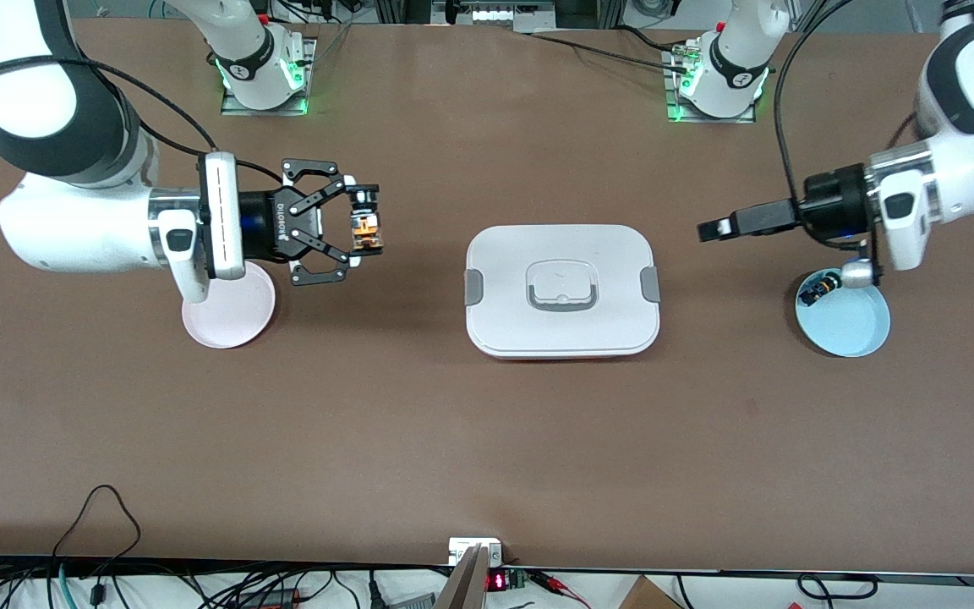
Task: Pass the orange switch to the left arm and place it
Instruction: 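Carry the switch above the box while the left gripper approaches it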
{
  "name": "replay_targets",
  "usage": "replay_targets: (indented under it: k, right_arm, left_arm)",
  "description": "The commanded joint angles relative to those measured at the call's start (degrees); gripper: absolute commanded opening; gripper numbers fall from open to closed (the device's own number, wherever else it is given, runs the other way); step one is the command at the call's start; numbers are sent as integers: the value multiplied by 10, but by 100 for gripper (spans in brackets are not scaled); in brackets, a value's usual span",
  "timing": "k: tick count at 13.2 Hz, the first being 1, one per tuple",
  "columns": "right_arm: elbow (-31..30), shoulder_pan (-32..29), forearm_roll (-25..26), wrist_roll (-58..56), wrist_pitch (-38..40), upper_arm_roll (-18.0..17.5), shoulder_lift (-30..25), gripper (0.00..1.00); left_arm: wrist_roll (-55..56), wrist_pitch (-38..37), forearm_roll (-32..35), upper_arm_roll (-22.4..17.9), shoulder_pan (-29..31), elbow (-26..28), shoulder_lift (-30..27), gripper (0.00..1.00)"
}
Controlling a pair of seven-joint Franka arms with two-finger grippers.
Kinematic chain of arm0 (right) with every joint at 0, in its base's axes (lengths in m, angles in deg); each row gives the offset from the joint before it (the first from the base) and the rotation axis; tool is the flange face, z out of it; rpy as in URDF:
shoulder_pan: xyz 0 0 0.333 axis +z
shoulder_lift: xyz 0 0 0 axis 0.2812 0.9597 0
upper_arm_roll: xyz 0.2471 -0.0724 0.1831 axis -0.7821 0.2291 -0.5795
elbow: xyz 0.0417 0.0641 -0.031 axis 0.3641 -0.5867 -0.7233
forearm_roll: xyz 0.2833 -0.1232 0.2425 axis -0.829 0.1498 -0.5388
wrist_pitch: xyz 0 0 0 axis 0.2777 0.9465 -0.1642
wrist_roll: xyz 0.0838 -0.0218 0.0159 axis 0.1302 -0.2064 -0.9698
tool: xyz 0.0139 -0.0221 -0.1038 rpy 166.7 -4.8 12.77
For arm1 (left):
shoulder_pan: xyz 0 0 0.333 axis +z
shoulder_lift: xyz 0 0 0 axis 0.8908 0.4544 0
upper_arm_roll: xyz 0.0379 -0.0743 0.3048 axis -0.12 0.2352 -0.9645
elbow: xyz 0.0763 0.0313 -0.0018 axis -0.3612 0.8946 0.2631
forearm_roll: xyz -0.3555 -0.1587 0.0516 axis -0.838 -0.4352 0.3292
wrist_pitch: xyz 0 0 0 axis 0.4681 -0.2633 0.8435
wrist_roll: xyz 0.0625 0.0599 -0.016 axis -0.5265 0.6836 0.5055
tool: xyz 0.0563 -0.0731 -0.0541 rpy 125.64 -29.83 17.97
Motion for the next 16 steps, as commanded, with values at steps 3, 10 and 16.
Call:
replay_targets:
  k: [3,10,16]
  right_arm:
    - [-8,32,-94,-36,-28,2,10,29]
    - [-11,66,-124,-59,-48,2,37,29]
    - [-11,77,-135,-59,-69,2,36,29]
  left_arm:
    - [7,76,-182,69,-8,44,-1,100]
    - [-1,378,-349,202,-80,7,21,100]
    - [-4,456,-409,212,-128,-75,88,100]
